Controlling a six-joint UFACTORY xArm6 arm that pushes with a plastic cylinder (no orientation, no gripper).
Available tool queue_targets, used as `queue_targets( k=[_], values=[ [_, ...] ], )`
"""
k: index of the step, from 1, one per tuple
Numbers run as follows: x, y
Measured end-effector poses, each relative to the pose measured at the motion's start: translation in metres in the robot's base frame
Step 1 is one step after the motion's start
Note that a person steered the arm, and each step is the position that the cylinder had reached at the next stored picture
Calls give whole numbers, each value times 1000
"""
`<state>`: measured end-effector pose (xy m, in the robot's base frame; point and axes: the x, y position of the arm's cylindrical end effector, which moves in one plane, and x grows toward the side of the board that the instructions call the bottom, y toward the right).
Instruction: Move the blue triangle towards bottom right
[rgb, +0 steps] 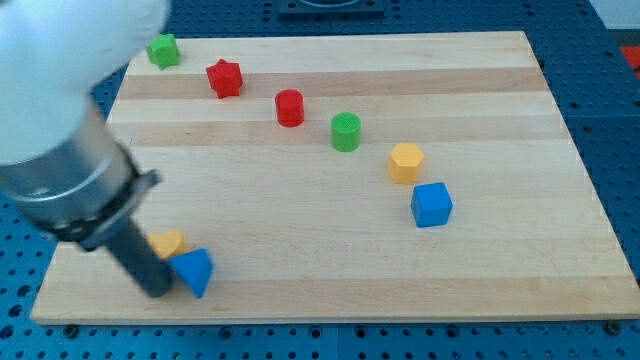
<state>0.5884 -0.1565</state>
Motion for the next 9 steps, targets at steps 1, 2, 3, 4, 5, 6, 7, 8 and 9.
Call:
queue_targets(
  k=[1,2,3,4,5,6,7,8,9],
  values=[
    [-15,62],
    [-23,112],
    [-25,119],
    [-26,96],
    [-32,73],
    [-38,75],
    [-40,104],
    [-40,150],
    [-40,190]
  ],
)
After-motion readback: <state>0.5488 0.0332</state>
